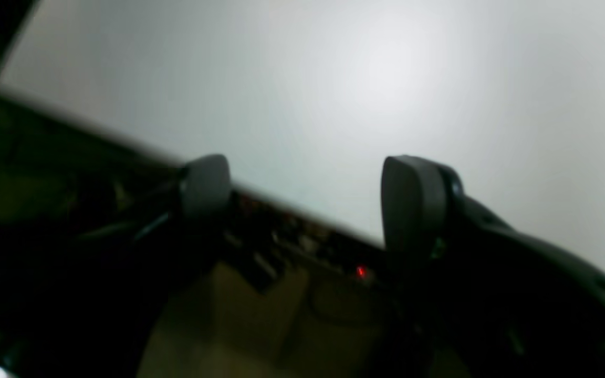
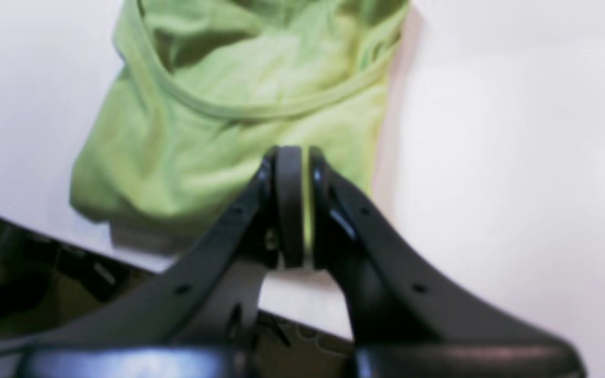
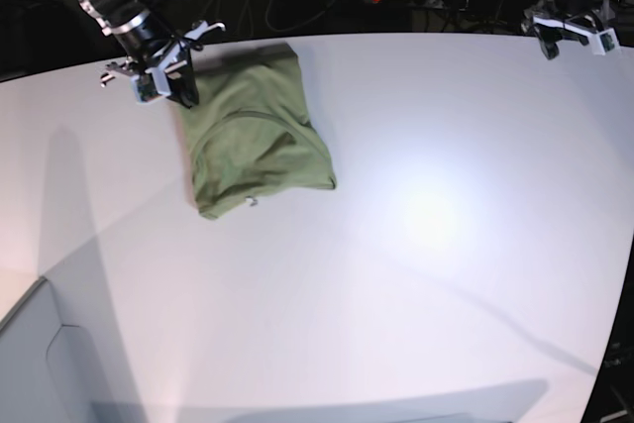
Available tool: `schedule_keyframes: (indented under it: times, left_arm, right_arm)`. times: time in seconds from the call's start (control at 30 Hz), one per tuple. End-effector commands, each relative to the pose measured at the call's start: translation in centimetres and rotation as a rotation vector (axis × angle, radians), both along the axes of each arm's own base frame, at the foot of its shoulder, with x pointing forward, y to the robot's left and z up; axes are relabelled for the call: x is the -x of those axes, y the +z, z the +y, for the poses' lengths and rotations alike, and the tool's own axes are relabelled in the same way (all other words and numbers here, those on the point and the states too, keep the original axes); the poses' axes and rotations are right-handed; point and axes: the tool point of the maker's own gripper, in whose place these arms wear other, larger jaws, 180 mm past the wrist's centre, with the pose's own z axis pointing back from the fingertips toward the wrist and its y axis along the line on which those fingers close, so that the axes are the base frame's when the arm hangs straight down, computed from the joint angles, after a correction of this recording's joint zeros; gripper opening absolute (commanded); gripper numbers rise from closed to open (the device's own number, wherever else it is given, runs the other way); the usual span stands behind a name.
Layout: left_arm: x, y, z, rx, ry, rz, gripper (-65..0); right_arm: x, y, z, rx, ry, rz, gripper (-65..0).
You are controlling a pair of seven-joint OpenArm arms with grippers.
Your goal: Fold the T-shirt properly
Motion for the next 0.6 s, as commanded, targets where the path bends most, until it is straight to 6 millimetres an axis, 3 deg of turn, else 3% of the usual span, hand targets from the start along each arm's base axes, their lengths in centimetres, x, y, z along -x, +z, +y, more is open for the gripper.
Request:
schedule_keyframes:
  times: [0.0,0.2,0.33,0.57]
  left_arm:
    - [0.0,0.6,0.6,-0.016,0.007,-0.023,-21.6]
    - [3.0,-2.7,0.6,0.048,0.082,0.052,-21.7]
    - [4.8,-4.3,0.3,0.083,0.122,0.09,-21.7]
    - [7.4,-4.9,-0.1,0.093,0.138,0.143,-21.7]
  right_arm:
    - [-0.1,0.3,-0.2,-0.005,0.017,-0.019,-64.9]
    - [1.5,-4.1,-1.2,-0.026,0.019,0.101,-64.9]
    - [2.0,-5.8,-1.4,-0.046,0.011,0.146,-64.9]
    - [3.0,-5.5,-1.2,-0.042,0.011,0.157,-64.9]
